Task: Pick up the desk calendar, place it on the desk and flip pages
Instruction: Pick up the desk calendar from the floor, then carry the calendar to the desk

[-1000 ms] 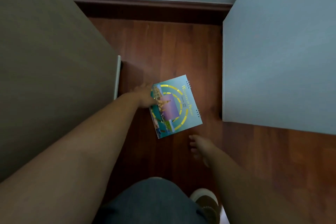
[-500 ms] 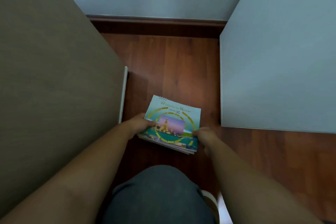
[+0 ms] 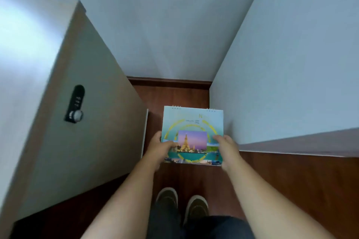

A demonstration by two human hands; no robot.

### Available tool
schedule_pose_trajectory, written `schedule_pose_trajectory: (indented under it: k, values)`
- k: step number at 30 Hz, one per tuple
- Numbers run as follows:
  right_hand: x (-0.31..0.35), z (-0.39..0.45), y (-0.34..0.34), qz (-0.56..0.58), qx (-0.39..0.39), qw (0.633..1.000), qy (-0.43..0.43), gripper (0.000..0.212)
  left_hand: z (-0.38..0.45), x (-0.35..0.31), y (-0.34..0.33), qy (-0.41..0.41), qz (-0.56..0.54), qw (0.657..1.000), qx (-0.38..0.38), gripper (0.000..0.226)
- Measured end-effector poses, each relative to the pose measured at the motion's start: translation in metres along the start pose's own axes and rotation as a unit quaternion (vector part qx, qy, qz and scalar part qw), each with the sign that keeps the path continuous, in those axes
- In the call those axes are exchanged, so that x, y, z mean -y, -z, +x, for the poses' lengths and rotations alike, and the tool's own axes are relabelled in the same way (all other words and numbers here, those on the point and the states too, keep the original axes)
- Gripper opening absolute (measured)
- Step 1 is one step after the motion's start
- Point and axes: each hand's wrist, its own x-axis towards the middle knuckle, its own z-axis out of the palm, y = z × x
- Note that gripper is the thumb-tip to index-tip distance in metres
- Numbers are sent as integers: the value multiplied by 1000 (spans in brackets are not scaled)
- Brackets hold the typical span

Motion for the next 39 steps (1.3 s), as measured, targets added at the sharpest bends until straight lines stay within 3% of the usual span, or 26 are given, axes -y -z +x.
schedule_pose_trajectory:
  k: [7,11,15,17,19,23,27,31,36,39]
  values:
    - [89,-125,16,-16,90,996,0,4,-134,-85,39,-14,-78,997,9,33]
    - [128,-187,13,-44,111,990,69,9,-213,-124,57,-67,-118,990,27,30]
    - [171,-253,-12,-54,162,976,135,11,-285,-164,91,-135,-175,975,22,54]
    - [192,-288,-34,-43,201,964,169,12,-319,-182,116,-174,-186,967,6,60]
    - [208,-322,-61,-46,237,950,199,9,-356,-195,141,-215,-175,960,-20,50]
    - [218,-390,-119,-69,331,910,240,9,-417,-196,197,-263,-180,940,-120,45]
    - [197,-453,-183,-140,414,863,252,29,-471,-171,254,-252,-214,904,-270,39]
    - [151,-516,-249,-242,470,797,291,27,-521,-120,322,-198,-246,843,-436,42]
    - [75,-585,-318,-372,503,666,407,26,-583,-45,400,-141,-275,779,-545,34]
    - [32,-619,-352,-453,488,568,483,26,-609,-3,439,-97,-279,764,-574,35]
